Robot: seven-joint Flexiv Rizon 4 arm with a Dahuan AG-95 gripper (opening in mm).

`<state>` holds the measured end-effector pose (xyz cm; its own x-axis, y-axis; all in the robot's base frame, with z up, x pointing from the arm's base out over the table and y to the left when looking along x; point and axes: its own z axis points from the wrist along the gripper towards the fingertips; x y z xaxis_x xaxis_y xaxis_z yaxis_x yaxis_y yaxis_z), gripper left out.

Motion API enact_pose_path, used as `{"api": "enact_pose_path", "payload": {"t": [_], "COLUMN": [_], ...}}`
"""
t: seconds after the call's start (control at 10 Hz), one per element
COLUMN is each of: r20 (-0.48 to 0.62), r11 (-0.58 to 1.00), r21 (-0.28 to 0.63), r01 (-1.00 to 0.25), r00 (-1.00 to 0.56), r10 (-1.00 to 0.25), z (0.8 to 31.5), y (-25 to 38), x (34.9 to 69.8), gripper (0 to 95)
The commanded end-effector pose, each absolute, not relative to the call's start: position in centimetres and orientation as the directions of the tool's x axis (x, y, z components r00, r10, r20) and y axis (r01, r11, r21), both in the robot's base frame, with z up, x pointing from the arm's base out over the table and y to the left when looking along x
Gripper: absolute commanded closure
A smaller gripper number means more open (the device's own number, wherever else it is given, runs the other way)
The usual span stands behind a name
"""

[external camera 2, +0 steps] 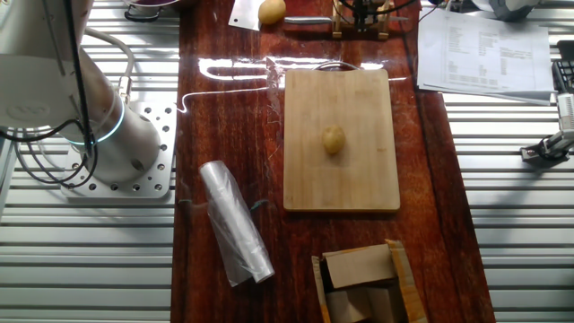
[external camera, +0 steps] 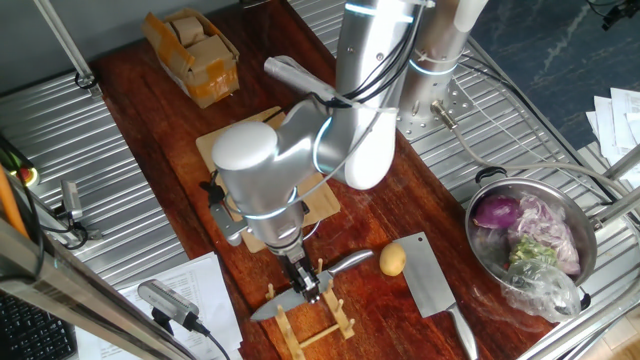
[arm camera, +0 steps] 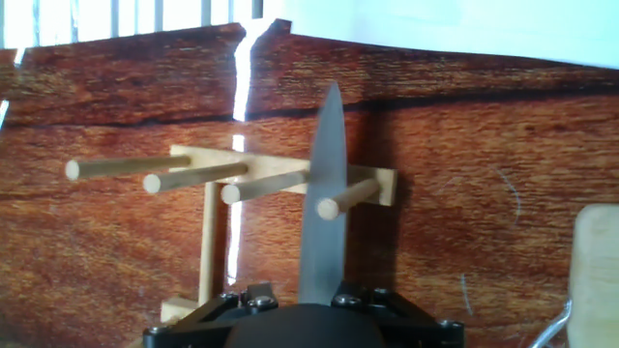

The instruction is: Chop the potatoes

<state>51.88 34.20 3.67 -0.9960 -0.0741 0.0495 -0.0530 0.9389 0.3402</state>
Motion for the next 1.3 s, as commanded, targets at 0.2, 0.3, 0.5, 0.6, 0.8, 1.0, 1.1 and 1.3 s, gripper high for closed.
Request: {"api": "enact_pose_path", "payload": {"t": [0.2,0.3,0.5,0.6,0.8,1.0,1.1,1.3], "r20": [0.049,0.049,0.049,0.048,0.054,0.053,0.051,0.051], "r11": [0.939,0.939,0.940,0.939,0.936,0.937,0.936,0.935], "r21": [0.338,0.338,0.337,0.337,0.347,0.344,0.346,0.349], "r01": [-0.057,-0.058,-0.059,-0.061,-0.058,-0.063,-0.067,-0.068], "r00": [-0.996,-0.996,-0.996,-0.996,-0.995,-0.995,-0.995,-0.994], "r10": [-0.078,-0.079,-0.080,-0.082,-0.082,-0.086,-0.090,-0.091], "z": [3.5,3.5,3.5,3.5,3.9,4.3,4.4,5.0], "y": [34.4,34.4,34.4,34.3,34.2,34.1,33.9,33.7], "x": [52.0,52.0,52.0,52.0,52.0,52.0,52.0,52.1], "gripper": [76.0,76.0,95.0,95.0,95.0,95.0,95.0,95.0]}}
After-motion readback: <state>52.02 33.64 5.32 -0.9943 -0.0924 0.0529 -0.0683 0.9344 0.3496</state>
